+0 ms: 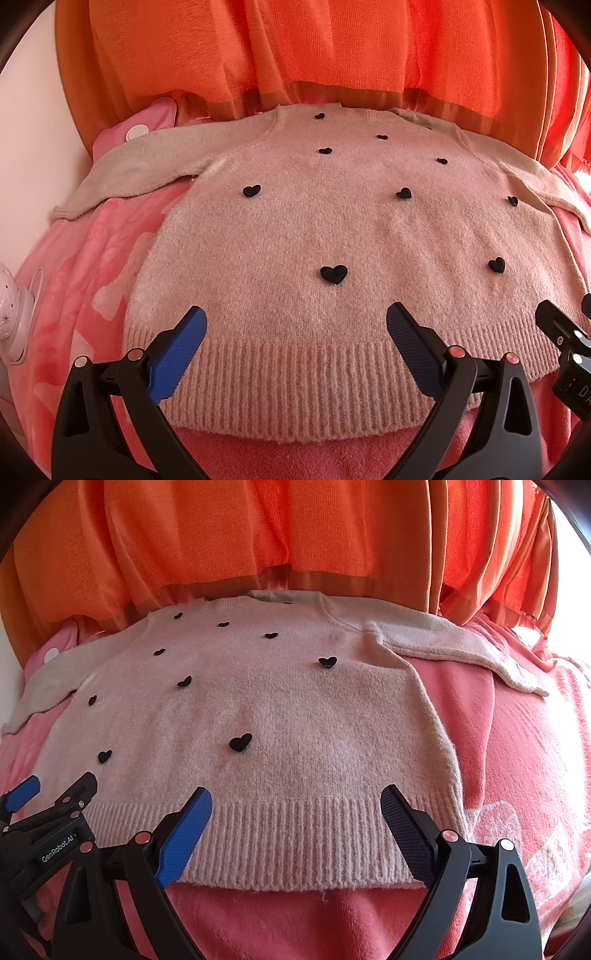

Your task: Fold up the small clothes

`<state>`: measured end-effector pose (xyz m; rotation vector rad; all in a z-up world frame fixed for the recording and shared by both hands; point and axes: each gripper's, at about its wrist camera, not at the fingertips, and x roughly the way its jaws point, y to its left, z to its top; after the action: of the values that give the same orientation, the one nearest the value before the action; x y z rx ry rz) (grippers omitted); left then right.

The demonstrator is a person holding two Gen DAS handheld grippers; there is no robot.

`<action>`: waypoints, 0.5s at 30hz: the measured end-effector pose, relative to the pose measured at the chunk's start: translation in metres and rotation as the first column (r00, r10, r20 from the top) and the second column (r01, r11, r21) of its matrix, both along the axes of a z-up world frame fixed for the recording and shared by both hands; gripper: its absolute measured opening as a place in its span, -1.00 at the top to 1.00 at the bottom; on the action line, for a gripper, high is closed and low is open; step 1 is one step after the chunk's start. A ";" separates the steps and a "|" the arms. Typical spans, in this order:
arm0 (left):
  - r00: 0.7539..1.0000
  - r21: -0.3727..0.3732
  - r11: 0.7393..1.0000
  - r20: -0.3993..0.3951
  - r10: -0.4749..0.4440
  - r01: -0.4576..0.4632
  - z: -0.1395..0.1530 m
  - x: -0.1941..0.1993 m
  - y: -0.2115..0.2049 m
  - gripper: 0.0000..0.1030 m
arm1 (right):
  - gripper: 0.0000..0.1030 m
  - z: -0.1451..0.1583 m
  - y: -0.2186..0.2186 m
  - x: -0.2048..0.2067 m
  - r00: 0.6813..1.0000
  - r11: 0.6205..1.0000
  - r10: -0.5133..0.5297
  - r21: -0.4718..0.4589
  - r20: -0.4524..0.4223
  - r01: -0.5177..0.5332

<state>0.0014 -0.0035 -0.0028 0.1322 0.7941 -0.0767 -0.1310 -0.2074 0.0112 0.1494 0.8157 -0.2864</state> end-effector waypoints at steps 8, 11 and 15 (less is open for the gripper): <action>1.000 0.001 1.000 0.000 0.000 0.000 0.000 0.000 0.000 -0.86 | -0.76 0.000 0.000 0.000 1.000 1.000 0.000 0.000 -0.001 0.000; 1.000 0.002 1.000 0.001 0.000 0.000 0.000 0.000 0.000 -0.86 | -0.76 0.000 0.000 0.000 1.000 1.000 0.000 -0.001 0.001 0.000; 1.000 0.001 1.000 0.000 0.000 0.000 0.000 0.000 0.000 -0.86 | -0.76 -0.001 0.000 0.000 1.000 1.000 -0.001 0.000 0.001 0.001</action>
<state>0.0015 -0.0037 -0.0029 0.1333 0.7943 -0.0768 -0.1311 -0.2077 0.0103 0.1494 0.8145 -0.2870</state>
